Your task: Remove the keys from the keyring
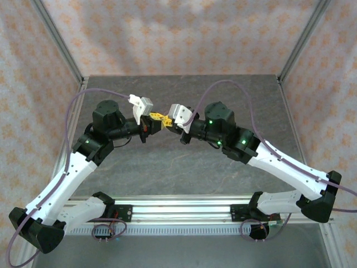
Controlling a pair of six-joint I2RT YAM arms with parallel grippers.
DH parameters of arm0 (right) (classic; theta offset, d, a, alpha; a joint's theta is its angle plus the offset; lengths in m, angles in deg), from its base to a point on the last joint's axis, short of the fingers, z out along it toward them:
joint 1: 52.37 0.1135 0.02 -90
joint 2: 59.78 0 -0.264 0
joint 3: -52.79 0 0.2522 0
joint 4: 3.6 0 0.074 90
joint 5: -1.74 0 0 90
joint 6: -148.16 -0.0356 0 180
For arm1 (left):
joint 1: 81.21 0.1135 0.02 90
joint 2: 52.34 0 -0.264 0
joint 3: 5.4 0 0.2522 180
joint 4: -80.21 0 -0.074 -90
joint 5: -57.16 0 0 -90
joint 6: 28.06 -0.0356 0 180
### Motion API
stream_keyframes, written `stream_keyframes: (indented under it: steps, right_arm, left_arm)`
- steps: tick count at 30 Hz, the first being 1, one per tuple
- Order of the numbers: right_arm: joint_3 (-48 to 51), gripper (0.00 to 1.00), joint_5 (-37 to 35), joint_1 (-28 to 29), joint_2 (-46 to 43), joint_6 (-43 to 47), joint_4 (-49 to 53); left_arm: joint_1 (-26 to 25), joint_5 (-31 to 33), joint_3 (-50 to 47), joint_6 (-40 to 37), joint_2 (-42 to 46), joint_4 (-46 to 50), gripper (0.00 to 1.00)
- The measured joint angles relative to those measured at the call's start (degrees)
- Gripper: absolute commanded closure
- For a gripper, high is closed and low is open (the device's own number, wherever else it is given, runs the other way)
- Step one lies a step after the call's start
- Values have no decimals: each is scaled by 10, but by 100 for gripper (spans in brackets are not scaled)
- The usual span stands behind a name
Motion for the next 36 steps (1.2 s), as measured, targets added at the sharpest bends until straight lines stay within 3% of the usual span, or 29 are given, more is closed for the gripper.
stream_keyframes:
  steps: [26, 36]
  right_arm:
    - [-15, 100, 18, -9, 52, -67, -13]
    - [10, 100, -9, -11, 39, -153, -54]
  left_arm:
    - [3, 59, -27, 13, 14, 4, 100]
    - [3, 113, -58, 13, 30, -27, 63]
